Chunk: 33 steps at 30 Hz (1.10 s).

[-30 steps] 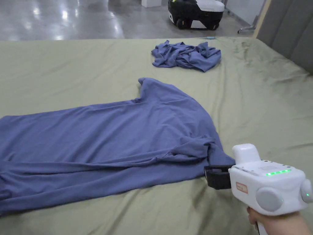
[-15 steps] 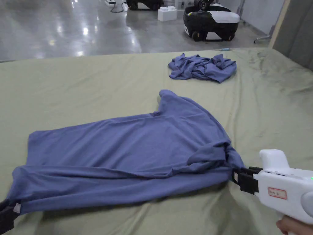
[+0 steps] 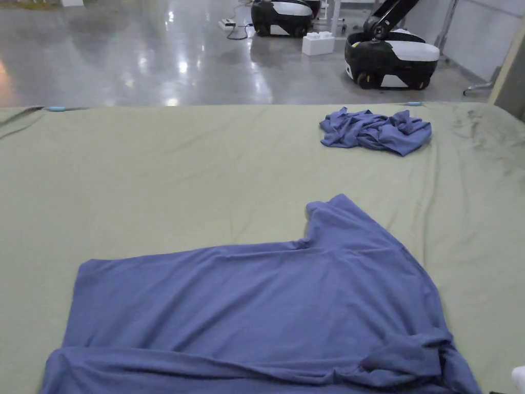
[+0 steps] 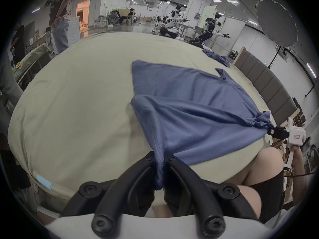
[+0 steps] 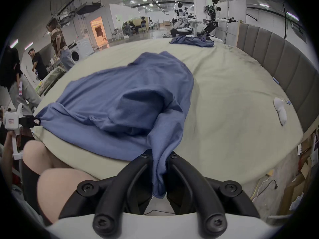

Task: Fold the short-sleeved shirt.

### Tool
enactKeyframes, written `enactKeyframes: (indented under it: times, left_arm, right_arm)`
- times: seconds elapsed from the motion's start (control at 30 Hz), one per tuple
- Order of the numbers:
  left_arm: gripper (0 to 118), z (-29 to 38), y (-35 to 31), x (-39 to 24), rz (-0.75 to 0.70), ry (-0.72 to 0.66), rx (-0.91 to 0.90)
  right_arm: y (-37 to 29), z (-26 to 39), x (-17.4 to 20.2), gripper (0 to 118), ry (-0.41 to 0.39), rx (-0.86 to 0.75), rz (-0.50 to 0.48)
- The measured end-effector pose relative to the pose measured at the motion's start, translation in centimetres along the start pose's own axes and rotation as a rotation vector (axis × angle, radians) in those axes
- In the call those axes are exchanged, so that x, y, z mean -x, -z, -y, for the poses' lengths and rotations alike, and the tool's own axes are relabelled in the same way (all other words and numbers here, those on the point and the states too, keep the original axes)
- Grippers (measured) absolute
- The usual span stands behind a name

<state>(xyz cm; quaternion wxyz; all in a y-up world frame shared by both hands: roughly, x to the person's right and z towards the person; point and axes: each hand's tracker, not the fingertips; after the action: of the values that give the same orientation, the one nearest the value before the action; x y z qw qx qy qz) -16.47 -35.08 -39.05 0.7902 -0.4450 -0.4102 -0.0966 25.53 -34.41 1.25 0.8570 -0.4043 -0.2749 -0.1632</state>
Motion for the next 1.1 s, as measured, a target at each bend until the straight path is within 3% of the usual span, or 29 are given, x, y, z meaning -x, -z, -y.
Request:
enactKeyframes:
  times: [0.03, 0.07, 0.1, 0.13, 0.17, 0.2, 0.3, 0.37, 0.4, 0.43, 0.47, 0.5, 0.53, 0.57, 0.63, 0.7, 0.87, 0.9, 0.93, 0.97, 1.0, 1.07, 1.1]
  left_arm:
    - [13, 0.5, 0.4, 0.1, -0.004, -0.015, 0.008]
    - [41, 1.0, 0.6, 0.3, -0.001, -0.033, 0.010]
    - [112, 1.4, 0.8, 0.4, -0.008, -0.053, 0.002]
    - [118, 1.9, 0.8, 0.3, -0.076, -0.041, -0.030]
    - [118, 2.2, 0.8, 0.2, -0.120, -0.020, -0.055]
    - [118, 2.9, -1.4, 0.2, -0.134, -0.068, -0.210]
    - [118, 1.5, -2.5, 0.1, -0.054, -0.137, -0.156]
    - [114, 0.0, -3.2, -0.6, -0.143, -0.103, -0.220]
    - [99, -1.0, -3.6, -1.1, -0.168, -0.052, -0.245]
    - [99, -2.3, -4.1, -2.0, -0.171, 0.018, -0.259]
    - [91, -3.5, -4.4, -2.8, -0.181, 0.067, -0.299]
    - [50, -4.9, -4.4, -3.4, -0.195, 0.091, -0.342]
    - [0, -6.5, -3.9, -3.9, -0.226, 0.116, -0.366]
    - [0, -7.6, -3.0, -2.9, -0.248, 0.119, -0.401]
    - [0, -11.6, -0.8, -1.9, -0.199, 0.135, -0.356]
    - [0, -15.6, 2.0, -2.0, -0.173, 0.118, -0.352]
    - [0, -23.1, 12.6, 0.7, -0.250, 0.114, -0.208]
    - [7, -23.8, 14.6, 1.2, -0.261, 0.102, -0.137]
    - [43, -24.0, 16.2, 1.7, -0.267, 0.083, -0.139]
    - [98, -24.2, 17.4, 2.6, -0.252, 0.040, -0.132]
    - [118, -24.3, 18.9, 3.2, -0.220, 0.007, -0.048]
    - [118, -23.6, 21.1, 3.5, -0.219, -0.053, 0.045]
    - [106, -23.0, 21.3, 3.5, -0.265, -0.062, 0.060]
  right_arm:
    - [0.3, 0.4, 0.1, 20, -0.003, 0.007, 0.010]
    - [0.7, 0.8, 0.1, 35, -0.004, 0.010, 0.024]
    - [0.9, 1.1, 0.2, 75, -0.008, 0.011, 0.056]
    - [1.1, 1.3, 0.1, 106, -0.025, 0.026, 0.117]
    - [1.1, 1.5, 0.2, 118, -0.040, 0.011, 0.175]
    - [0.7, 1.7, 0.1, 118, -0.036, -0.038, 0.214]
    - [-2.2, 0.6, -0.2, 117, 0.048, -0.182, 0.166]
    - [-3.6, -0.8, 0.1, 112, 0.066, -0.258, 0.187]
    - [-4.3, -2.1, 0.9, 96, 0.038, -0.304, 0.191]
    - [-4.9, -3.2, 1.4, 96, 0.014, -0.351, 0.179]
    - [-5.4, -4.3, 2.0, 87, -0.016, -0.395, 0.161]
    - [-5.5, -5.7, 2.6, 42, -0.052, -0.420, 0.148]
    - [-5.0, -7.2, 3.0, 4, -0.077, -0.441, 0.162]
    - [-4.8, -8.3, 3.5, 4, -0.074, -0.475, 0.202]
    - [-3.9, -11.4, 3.6, 4, -0.083, -0.480, 0.120]
    - [-2.3, -14.0, 3.8, 4, -0.081, -0.471, 0.128]
    - [0.8, -19.2, 3.9, 4, -0.134, -0.470, 0.061]
    - [1.4, -19.9, 3.9, 4, -0.150, -0.455, 0.047]
    - [2.0, -20.5, 3.9, 4, -0.156, -0.445, 0.040]
    - [2.5, -20.9, 3.8, 4, -0.162, -0.435, 0.029]
    - [3.0, -21.3, 3.7, 4, -0.168, -0.420, 0.016]
    - [4.2, -21.8, 3.2, 4, -0.185, -0.389, 0.015]
    - [4.9, -22.0, 2.8, 4, -0.197, -0.380, 0.015]
